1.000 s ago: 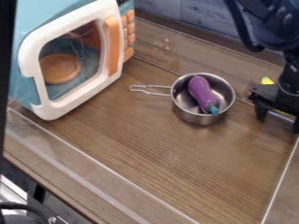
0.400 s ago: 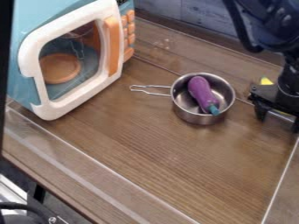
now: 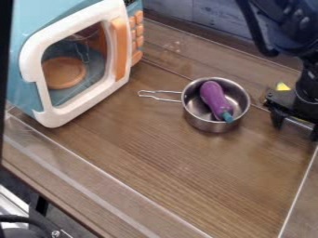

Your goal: Put the banana in the silver pot

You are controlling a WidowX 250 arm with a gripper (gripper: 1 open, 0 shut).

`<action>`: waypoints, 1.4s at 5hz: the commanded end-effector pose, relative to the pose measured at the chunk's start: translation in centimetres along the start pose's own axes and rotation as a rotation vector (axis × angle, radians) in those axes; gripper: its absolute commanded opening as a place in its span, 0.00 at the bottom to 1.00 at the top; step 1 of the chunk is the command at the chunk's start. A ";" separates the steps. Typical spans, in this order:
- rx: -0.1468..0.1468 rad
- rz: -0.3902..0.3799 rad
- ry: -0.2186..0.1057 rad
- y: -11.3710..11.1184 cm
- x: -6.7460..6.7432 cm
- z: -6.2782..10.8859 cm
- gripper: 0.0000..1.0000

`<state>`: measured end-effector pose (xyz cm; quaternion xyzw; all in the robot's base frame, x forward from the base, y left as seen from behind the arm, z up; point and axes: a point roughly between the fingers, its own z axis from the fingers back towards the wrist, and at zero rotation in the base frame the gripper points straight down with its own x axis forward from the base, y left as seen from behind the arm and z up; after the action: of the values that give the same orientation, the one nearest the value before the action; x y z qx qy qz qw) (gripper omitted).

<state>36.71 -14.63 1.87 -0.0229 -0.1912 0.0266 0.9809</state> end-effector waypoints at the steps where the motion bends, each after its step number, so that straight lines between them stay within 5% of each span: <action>1: -0.008 0.024 -0.029 0.1 0.6 0.8 1.00; 2: -0.006 0.032 -0.035 0.2 0.6 0.9 1.00; 3: -0.005 0.038 -0.040 0.4 0.6 0.9 0.00; 7: 0.006 0.046 -0.040 1.4 1.3 3.7 0.00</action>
<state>35.68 -12.95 2.91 -0.0085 -0.1753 0.0458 0.9834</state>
